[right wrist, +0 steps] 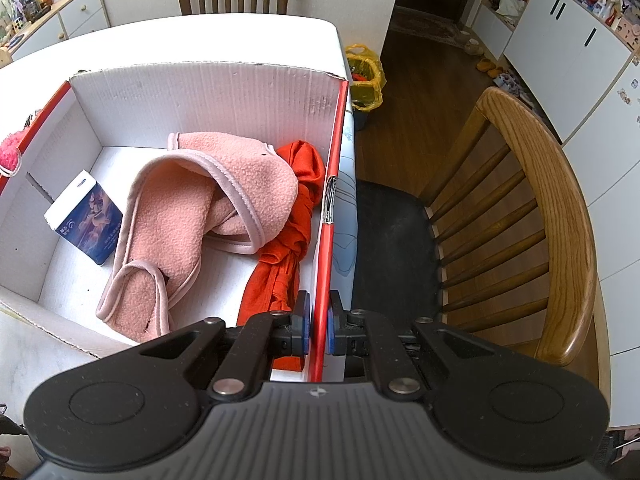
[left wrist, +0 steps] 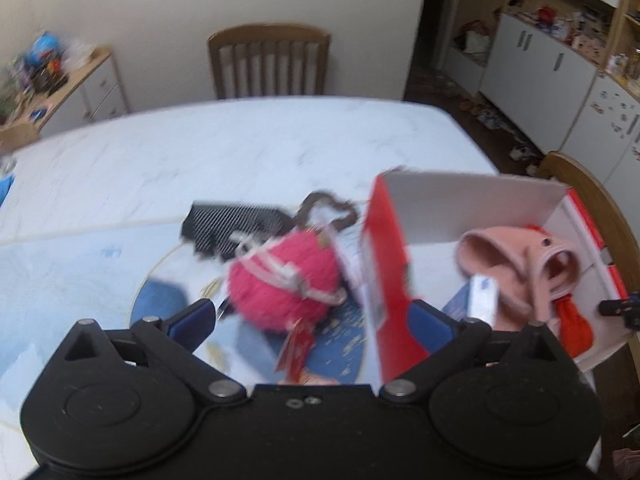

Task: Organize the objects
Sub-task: 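Move the left gripper to the pile and grasp the doll-face keychain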

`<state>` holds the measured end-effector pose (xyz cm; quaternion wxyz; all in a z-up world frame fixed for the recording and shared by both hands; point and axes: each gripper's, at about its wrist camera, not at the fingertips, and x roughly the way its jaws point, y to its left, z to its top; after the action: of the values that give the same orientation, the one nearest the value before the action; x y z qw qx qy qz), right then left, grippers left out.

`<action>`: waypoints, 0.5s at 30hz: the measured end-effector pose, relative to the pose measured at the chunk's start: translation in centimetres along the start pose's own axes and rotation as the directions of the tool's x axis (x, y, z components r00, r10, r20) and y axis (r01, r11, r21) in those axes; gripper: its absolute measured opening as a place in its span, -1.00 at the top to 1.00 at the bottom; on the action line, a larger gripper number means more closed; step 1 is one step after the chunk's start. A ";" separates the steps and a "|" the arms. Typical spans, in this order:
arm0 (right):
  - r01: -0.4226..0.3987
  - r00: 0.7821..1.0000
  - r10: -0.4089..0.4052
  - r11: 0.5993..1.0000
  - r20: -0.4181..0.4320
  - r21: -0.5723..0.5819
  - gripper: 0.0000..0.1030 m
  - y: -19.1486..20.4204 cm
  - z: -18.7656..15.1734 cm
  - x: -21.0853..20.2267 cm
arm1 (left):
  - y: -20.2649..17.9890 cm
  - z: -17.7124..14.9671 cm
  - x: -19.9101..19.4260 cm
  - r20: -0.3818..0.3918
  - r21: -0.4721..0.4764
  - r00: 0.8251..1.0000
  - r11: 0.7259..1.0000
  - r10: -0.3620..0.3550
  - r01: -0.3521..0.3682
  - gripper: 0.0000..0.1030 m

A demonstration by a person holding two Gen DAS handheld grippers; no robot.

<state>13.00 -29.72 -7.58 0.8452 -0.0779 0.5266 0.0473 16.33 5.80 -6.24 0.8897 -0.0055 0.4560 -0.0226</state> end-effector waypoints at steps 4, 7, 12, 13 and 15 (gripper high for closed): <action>0.001 1.000 -0.001 1.000 0.000 0.001 0.85 0.0 0.0 -0.1 | 1.5 -1.6 1.4 -0.044 -0.045 0.999 0.999 0.007 -0.009 -0.97; 0.002 1.000 -0.002 1.000 -0.001 -0.002 0.85 0.0 0.1 -0.1 | 1.8 -3.0 2.4 -0.048 -0.035 0.999 0.999 -0.018 0.016 -0.97; 0.004 1.000 -0.004 1.000 -0.004 -0.003 0.85 0.0 0.1 -0.1 | 2.1 -4.7 4.0 -0.062 -0.034 0.998 0.999 -0.031 0.029 -0.97; 0.004 1.000 -0.004 1.000 -0.004 -0.003 0.85 0.1 0.1 -0.1 | 2.1 -4.9 4.2 -0.066 -0.043 0.997 0.999 -0.035 0.032 -0.97; 0.005 1.000 -0.005 1.000 -0.004 -0.002 0.85 0.1 0.1 -0.1 | 2.1 -5.2 4.5 -0.071 -0.057 0.997 0.998 -0.038 0.034 -0.97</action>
<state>13.01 -29.66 -7.43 0.8442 -0.0804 0.5280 0.0456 14.79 7.80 -12.99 0.8716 -0.0375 0.4881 -0.0261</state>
